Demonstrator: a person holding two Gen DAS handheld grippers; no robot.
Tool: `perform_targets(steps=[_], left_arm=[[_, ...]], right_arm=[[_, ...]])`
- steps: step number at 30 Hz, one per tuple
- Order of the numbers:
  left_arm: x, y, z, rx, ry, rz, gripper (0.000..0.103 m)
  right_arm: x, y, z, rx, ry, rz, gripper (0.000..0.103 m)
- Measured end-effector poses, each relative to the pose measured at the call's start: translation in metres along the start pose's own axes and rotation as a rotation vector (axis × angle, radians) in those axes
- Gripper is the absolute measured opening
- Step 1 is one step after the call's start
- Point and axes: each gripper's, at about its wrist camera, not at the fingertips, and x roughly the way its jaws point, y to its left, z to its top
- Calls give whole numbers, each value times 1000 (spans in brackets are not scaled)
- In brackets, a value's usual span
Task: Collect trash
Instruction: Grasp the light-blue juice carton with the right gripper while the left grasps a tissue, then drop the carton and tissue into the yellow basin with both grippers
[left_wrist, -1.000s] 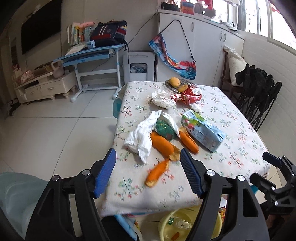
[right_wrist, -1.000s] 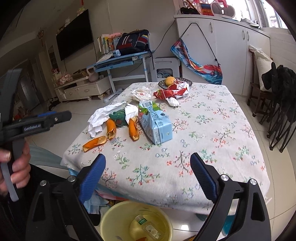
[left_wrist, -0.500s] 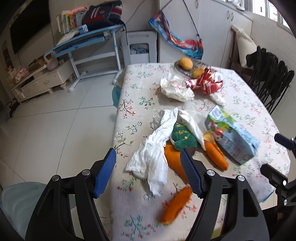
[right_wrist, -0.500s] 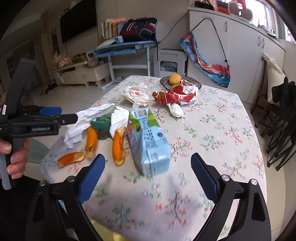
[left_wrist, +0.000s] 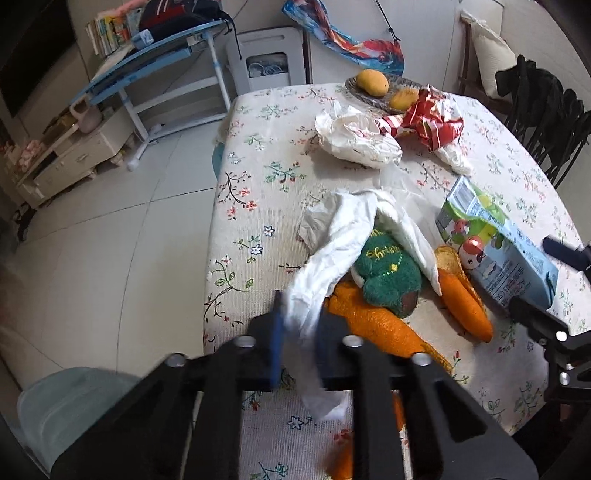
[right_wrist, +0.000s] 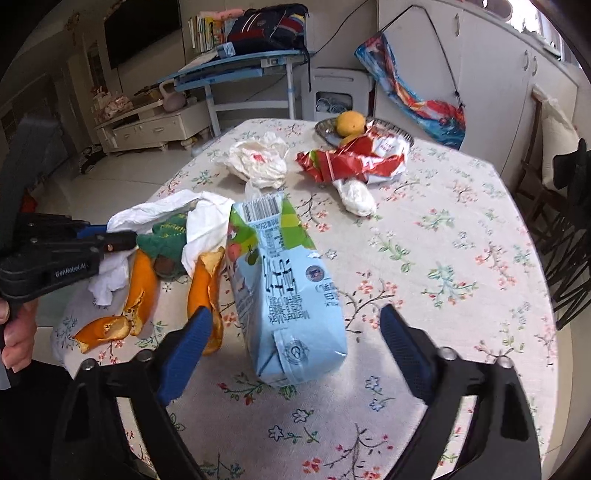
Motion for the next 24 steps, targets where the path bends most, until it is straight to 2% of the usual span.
perform_targets(steps=[1,3,8,12,24], left_arm=[[-3,2,0,-6,-13,3,8],[-10,5,0,-25,-39,4,7],[-53,17,0,-96,-204,-27,6],[-82,18,-4,-124,-302,-55,6],[-116,5,-30,-140,-380,-110,6]], right_arm=[[2,-1,-1,5,15,9,56],[3,-4,-4,25,24,28,56],[-11,-12,-6,75,-5,66,55],[-25,-22,-8,150,-39,119,55],[-77,-40,-21,282,-147,220,55]])
